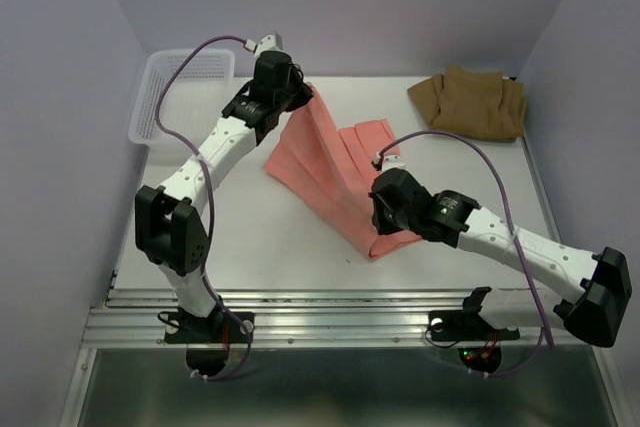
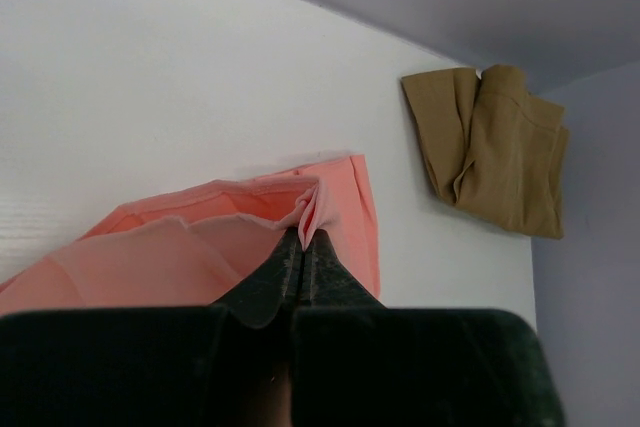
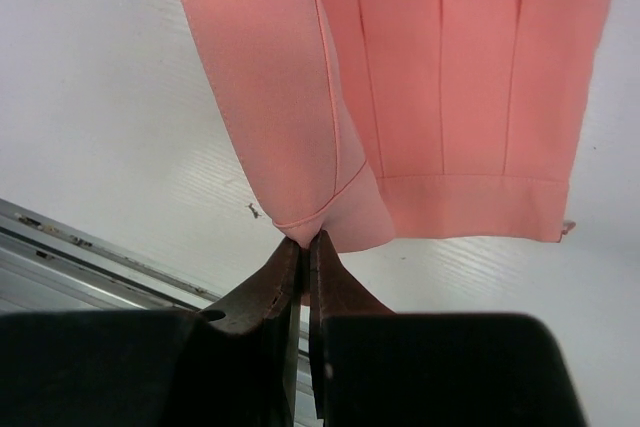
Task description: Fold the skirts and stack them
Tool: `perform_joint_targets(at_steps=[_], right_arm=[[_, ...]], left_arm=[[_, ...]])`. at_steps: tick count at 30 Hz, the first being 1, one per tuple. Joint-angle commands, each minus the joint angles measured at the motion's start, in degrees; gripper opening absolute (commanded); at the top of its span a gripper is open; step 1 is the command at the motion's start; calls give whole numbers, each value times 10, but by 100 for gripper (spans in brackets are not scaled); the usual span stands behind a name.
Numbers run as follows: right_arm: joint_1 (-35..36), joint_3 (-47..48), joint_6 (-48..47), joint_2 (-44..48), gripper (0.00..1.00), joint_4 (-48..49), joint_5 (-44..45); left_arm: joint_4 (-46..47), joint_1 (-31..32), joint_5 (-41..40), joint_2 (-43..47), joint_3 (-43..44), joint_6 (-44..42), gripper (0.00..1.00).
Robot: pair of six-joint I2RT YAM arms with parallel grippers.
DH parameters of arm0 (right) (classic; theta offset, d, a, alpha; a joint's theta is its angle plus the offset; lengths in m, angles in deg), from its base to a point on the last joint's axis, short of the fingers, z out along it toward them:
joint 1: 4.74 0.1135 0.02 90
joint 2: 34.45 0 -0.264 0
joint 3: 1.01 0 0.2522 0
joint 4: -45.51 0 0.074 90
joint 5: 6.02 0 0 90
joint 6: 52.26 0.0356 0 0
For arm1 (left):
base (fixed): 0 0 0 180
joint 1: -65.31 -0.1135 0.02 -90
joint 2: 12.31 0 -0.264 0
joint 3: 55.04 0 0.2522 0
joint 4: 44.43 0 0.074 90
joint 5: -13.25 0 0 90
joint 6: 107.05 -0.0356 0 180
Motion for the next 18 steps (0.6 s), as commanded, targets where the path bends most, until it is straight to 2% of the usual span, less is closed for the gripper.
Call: perform_joint_targets(at_steps=[1, 18], right_arm=[[-19, -9, 10, 24, 1, -18, 13], [-107, -36, -5, 32, 1, -18, -9]], left_arm=[[11, 7, -3, -33, 69, -20, 0], [15, 43, 36, -211, 254, -46, 0]])
